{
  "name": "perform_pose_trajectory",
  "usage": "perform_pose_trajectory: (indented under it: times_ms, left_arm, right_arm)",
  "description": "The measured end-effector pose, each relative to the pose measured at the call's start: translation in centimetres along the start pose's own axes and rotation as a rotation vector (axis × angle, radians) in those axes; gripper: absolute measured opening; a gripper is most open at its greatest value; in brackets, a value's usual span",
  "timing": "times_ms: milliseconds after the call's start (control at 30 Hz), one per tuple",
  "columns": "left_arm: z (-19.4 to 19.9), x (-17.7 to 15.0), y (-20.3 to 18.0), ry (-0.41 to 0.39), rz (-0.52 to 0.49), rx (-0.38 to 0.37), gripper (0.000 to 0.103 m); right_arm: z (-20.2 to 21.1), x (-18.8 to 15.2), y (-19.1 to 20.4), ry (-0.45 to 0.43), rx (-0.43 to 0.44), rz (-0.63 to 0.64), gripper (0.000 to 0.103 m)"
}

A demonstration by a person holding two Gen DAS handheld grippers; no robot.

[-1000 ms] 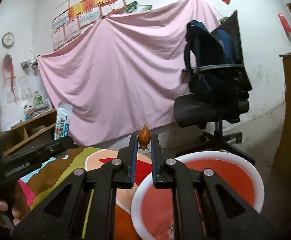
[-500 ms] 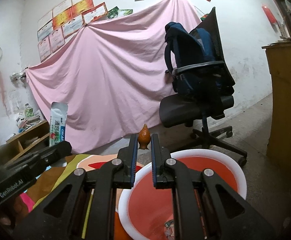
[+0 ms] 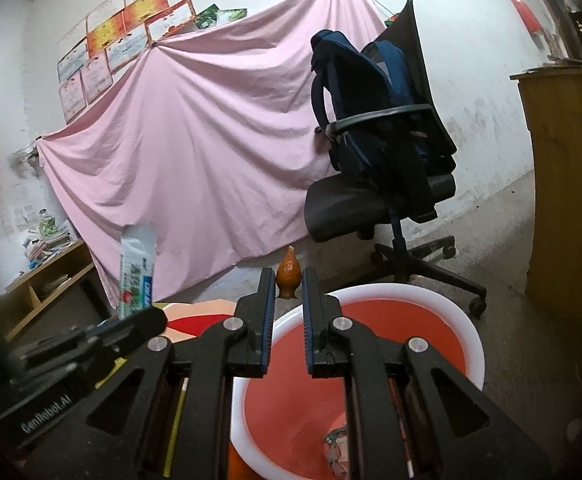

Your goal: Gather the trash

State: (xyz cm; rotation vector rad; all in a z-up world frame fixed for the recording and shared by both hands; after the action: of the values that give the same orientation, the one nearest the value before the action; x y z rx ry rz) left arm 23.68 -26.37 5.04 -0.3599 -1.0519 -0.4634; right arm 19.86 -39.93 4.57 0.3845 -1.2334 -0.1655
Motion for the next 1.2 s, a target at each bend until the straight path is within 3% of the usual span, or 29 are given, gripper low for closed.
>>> perform_pose_trajectory:
  times_ms: [567, 800, 1200]
  left_arm:
    - [-1.2, -0.3, 0.9, 0.070, 0.047, -0.034, 0.003]
    - [-1.5, -0.3, 1.4, 0.084, 0.062, -0.037, 0.004]
    - [-1.2, -0.5, 2.0, 0.081, 0.078, -0.022, 0.004]
  right_arm:
    - [-0.5, -0.1, -1.7, 0.034, -0.026, -0.058, 0.046]
    - [-0.4, -0.2, -1.8, 0.035, -0.026, -0.059, 0.054]
    - [-0.4, -0.4, -1.8, 0.037, -0.025, -0.054, 0.059]
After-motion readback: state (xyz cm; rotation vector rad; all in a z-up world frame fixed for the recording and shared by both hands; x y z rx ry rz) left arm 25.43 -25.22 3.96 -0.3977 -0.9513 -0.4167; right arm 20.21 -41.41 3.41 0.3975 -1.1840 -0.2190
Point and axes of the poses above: each gripper's, at about its wrist camera, not at the fingertips, and z roughly against the way its jaws point, y to its left, x to its top, the point moved 1 cm from there along -z, roughly the way its jaws point, and after that the axes turned 3 degrees about x, right-handed, at the moved point
